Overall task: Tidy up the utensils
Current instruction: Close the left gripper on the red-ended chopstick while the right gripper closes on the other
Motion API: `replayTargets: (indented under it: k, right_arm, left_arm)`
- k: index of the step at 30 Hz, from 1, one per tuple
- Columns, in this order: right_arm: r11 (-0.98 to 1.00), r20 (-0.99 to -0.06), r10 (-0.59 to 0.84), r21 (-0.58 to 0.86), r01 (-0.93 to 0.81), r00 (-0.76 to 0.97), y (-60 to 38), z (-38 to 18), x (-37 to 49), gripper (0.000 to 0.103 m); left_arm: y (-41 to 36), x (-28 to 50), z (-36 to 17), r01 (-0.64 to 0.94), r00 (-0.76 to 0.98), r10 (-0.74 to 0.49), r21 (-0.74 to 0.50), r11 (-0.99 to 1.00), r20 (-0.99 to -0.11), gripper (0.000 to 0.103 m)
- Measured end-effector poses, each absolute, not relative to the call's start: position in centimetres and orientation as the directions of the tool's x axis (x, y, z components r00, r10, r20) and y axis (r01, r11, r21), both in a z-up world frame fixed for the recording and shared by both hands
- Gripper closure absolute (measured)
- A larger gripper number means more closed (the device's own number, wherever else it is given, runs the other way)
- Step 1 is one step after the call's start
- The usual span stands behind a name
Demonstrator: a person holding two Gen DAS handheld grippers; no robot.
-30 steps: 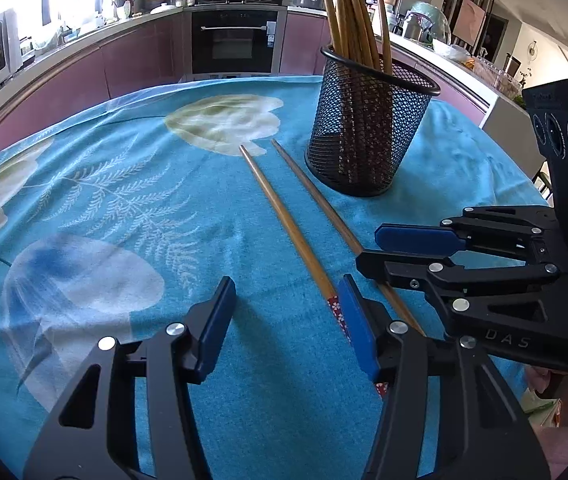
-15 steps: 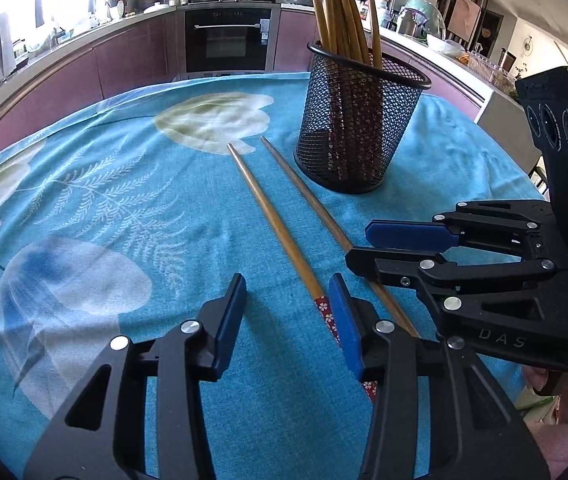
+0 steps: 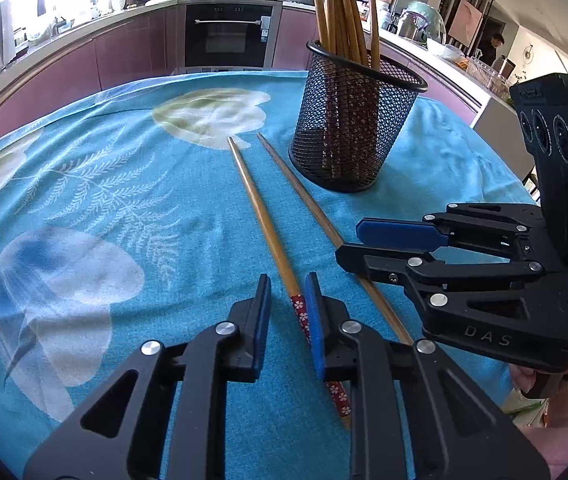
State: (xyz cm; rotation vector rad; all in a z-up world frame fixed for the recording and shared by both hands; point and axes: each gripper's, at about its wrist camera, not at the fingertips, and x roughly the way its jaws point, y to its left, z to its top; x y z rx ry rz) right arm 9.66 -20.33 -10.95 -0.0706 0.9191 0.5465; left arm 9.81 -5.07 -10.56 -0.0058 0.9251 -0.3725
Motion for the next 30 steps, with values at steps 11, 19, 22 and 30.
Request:
replayTargets:
  k: [11, 19, 22, 30]
  right_arm:
    - [0.863, -0.769, 0.418, 0.17, -0.476, 0.484, -20.27, -11.05, 9.79, 0.08]
    - [0.865, -0.766, 0.418, 0.172, -0.471, 0.488, -20.42, -11.07, 9.94, 0.083]
    - [0.865, -0.767, 0.419, 0.174, -0.472, 0.486, -20.43, -11.07, 10.06, 0.084]
    - [0.866, -0.767, 0.416, 0.169, -0.47, 0.489, -20.36, -11.07, 10.11, 0.084]
  left_arm:
    - [-5.27, 10.09, -10.79, 0.304, 0.54, -0.309, -0.161, 0.939, -0.783, 0.088]
    - [-5.23, 10.38, -10.84, 0.293, 0.547, -0.301, -0.158, 0.943, -0.781, 0.091]
    - [-5.18, 10.39, -10.88, 0.291, 0.548, -0.303, -0.162, 0.943, -0.78, 0.091]
    - [-5.2, 10.37, -10.92, 0.288, 0.549, -0.303, -0.164, 0.944, -0.779, 0.091]
